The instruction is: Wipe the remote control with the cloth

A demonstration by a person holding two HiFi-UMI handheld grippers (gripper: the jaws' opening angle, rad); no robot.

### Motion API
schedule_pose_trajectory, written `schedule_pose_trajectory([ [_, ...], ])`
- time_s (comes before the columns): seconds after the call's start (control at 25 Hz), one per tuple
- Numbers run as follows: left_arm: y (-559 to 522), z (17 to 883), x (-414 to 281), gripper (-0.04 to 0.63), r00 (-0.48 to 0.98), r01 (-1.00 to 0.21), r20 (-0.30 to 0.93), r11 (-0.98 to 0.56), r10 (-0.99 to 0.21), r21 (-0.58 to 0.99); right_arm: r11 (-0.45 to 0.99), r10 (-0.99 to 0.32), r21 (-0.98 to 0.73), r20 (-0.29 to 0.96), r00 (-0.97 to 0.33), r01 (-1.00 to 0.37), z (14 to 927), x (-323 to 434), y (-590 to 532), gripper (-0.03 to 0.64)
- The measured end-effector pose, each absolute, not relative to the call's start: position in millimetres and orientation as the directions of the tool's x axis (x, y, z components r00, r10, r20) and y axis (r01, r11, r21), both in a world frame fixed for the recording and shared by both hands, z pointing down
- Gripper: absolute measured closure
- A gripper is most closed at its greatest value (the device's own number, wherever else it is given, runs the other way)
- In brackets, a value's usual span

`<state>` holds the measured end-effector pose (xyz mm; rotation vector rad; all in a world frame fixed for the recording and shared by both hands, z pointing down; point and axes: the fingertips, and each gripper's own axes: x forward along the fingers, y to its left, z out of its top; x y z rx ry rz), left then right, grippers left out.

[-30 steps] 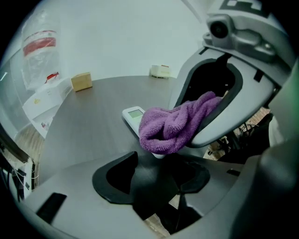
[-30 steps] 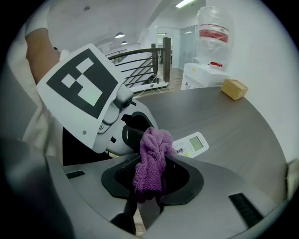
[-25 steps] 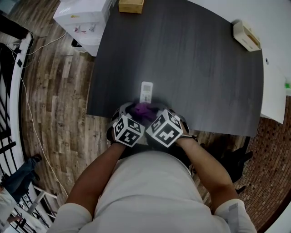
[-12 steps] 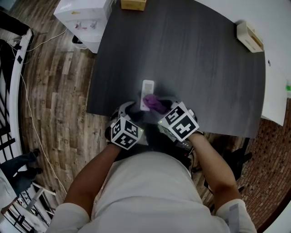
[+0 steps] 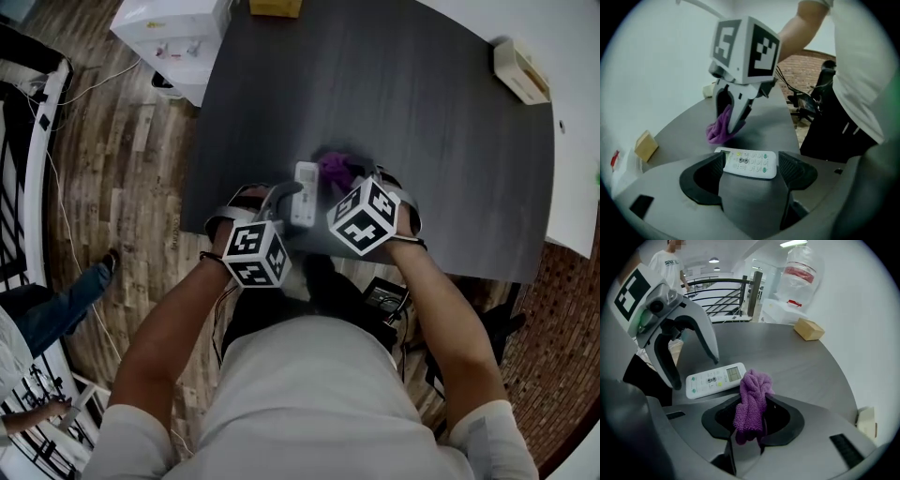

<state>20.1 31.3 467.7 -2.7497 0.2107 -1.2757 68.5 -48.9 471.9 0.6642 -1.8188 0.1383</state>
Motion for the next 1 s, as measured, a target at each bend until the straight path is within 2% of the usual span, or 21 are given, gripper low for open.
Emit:
schedule_pose_trajectory([
  [0.12,31,480,22,0.23,0.604,0.0,0.79,-0.991,-0.109,-0.136,0.841,-0.36,0.224,0.911,-0.201,-0.493,476,63,-52,0.495],
  [0.28,31,496,22,0.229,0.562,0.028,0.825,-0.996,-0.057,-0.088,0.861,-0.352,0.237,0.916,-0.192,-0.451,481,61,-42,0.494],
  [0.64,29,499,23,0.221,0.576,0.025,0.817,-0.998,-0.039,-0.065,0.903,-0.327,0.254,0.929,-0.174,-0.346,485,54,-4,0.495],
  [1.0,29,500,24,0.219,0.559,0.014,0.827,-0.997,-0.051,-0.071,0.948,-0.235,0.184,0.955,-0.179,-0.261,486,48,53,0.494],
])
